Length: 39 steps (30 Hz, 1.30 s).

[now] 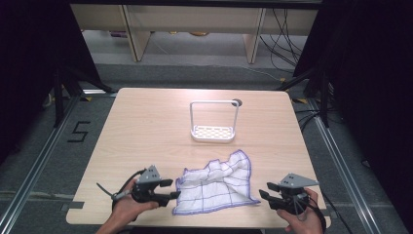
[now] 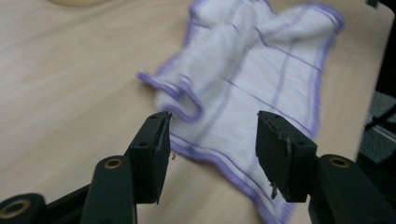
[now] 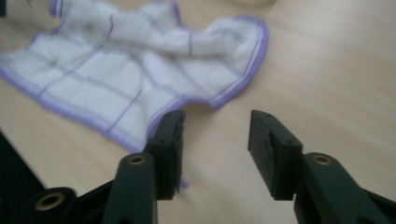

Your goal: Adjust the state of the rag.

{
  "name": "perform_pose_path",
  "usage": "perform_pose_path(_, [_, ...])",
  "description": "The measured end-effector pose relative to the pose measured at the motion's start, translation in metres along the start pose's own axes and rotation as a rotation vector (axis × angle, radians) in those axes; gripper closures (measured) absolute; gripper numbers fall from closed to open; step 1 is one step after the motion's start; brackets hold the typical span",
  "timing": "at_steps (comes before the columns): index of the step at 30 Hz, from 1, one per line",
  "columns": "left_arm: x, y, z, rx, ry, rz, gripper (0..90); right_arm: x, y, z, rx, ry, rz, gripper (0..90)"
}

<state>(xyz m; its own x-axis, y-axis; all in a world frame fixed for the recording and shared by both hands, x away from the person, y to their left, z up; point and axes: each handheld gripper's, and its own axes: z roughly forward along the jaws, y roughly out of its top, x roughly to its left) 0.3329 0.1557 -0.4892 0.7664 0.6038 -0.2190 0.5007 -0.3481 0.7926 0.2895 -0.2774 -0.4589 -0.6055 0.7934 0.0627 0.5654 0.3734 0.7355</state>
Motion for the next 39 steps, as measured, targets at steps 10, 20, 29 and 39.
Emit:
perform_pose_path(10, [0.038, 0.033, 0.04, 0.034, 0.043, -0.084, 42.6, -0.034, 0.049, 0.041, -0.029, -0.038, 0.023, 51.5])
perform_pose_path(20, [0.03, 0.033, 0.064, 0.157, 0.063, -0.022, 39.6, -0.053, 0.087, 0.11, 0.074, -0.033, -0.001, 49.8])
perform_pose_path(29, [0.023, 0.029, 0.069, 0.169, 0.053, 0.04, 50.1, -0.05, 0.088, 0.139, 0.141, -0.046, -0.003, 48.1])
perform_pose_path(39, [0.014, 0.031, 0.068, 0.128, 0.023, 0.118, 85.8, -0.056, 0.086, 0.147, 0.166, 0.004, 0.002, 65.5])
